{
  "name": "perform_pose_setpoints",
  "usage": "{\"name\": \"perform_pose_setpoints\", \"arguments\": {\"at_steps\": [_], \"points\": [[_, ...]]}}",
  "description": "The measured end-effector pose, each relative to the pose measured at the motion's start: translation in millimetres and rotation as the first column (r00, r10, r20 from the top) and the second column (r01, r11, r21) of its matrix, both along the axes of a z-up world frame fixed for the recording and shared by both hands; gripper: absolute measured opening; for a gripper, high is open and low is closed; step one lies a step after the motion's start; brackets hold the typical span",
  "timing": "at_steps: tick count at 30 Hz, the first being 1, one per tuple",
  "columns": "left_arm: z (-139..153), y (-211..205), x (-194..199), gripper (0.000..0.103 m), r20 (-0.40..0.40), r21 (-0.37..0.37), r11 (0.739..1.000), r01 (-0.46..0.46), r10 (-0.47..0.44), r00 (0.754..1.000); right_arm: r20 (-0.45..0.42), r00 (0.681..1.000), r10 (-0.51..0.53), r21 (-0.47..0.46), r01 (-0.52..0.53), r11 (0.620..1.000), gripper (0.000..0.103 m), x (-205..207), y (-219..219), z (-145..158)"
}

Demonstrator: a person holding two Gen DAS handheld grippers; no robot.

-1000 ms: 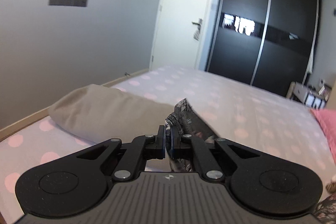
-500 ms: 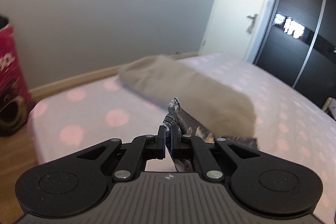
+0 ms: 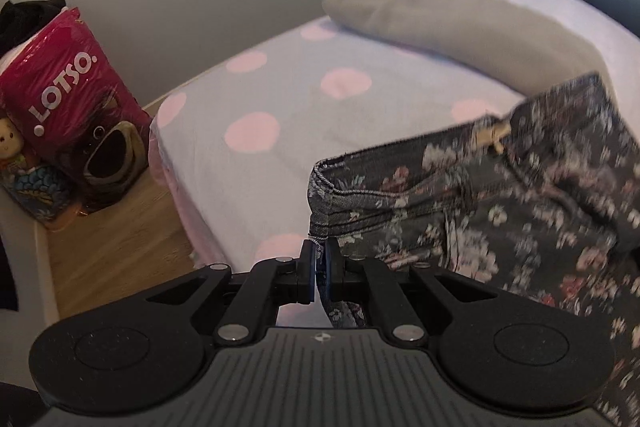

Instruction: Fold clothes

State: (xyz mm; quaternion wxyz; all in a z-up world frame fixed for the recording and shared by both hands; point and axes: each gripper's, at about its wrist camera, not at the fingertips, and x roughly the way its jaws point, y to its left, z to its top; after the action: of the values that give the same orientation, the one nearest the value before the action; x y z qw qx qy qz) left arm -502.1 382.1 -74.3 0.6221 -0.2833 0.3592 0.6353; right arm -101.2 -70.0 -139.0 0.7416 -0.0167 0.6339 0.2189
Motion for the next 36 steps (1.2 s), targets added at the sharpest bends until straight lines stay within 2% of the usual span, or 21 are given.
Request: {"name": "perform_pose_setpoints", "arguments": {"at_steps": [2,5,7,10,13,16,20,22,25,29,33,34,36], "points": [[3.0,-2.4,0.9,0.003,-0.008,0.009,1.000,-0.009,0.009,1.000,0.000,1.000,0.007,-0.008,-0.007,1.000,0.008,-1.6,-1.4,0.0],[13.5,-8.7,4.3,0.005,-0.011,0.064,0.998,-0.009,0.010,1.000,0.032,0.999,0.032,-0.023,-0.032,0.999,0.017,-5.7,-0.6,3.0],[20.8,-13.5,9.1,0.018,0.004,0.111,0.994,0.003,-0.004,1.000,0.076,0.995,0.058,-0.029,-0.056,0.998,0.020,-10.7,1.2,10.9],[29.4,-19.1,28.0,0.020,-0.001,0.144,0.988,0.064,-0.065,0.998,0.149,0.984,0.096,-0.029,-0.093,0.995,0.031,-14.1,5.4,28.2],[35.0,-25.9,55.5,0.020,-0.022,0.164,0.974,0.156,-0.154,0.988,0.231,0.964,0.133,-0.020,-0.131,0.991,0.036,-12.5,11.6,52.5],[36.8,-33.6,89.6,0.020,-0.043,0.153,0.951,0.268,-0.265,0.963,0.292,0.945,0.150,-0.018,-0.151,0.988,0.046,3.0,20.1,77.0],[37.1,-44.4,134.8,0.021,-0.062,0.128,0.904,0.409,-0.404,0.913,0.351,0.916,0.194,-0.070,-0.181,0.981,0.050,32.9,45.7,95.0],[31.9,-49.1,148.8,0.024,-0.048,0.103,0.890,0.443,-0.441,0.896,0.356,0.907,0.226,-0.096,-0.205,0.974,0.055,45.3,60.3,98.8],[23.8,-53.1,165.6,0.025,-0.015,0.071,0.877,0.475,-0.475,0.880,0.371,0.885,0.280,-0.160,-0.237,0.958,0.064,55.8,86.8,94.6],[16.3,-57.5,184.6,0.025,0.006,0.048,0.860,0.509,-0.509,0.861,0.413,0.829,0.376,-0.272,-0.282,0.920,0.067,59.0,124.8,78.3],[12.6,-60.6,198.3,0.025,-0.005,0.047,0.846,0.531,-0.532,0.847,0.418,0.783,0.461,-0.380,-0.310,0.871,0.067,67.6,153.5,53.5],[11.9,-60.4,199.9,0.025,0.002,0.041,0.845,0.533,-0.533,0.846,0.403,0.785,0.471,-0.408,-0.306,0.860,0.066,73.8,153.6,49.3],[11.8,-59.3,202.2,0.025,0.023,0.031,0.844,0.535,-0.536,0.844,0.372,0.789,0.489,-0.461,-0.301,0.835,0.056,86.2,153.8,41.0]]}}
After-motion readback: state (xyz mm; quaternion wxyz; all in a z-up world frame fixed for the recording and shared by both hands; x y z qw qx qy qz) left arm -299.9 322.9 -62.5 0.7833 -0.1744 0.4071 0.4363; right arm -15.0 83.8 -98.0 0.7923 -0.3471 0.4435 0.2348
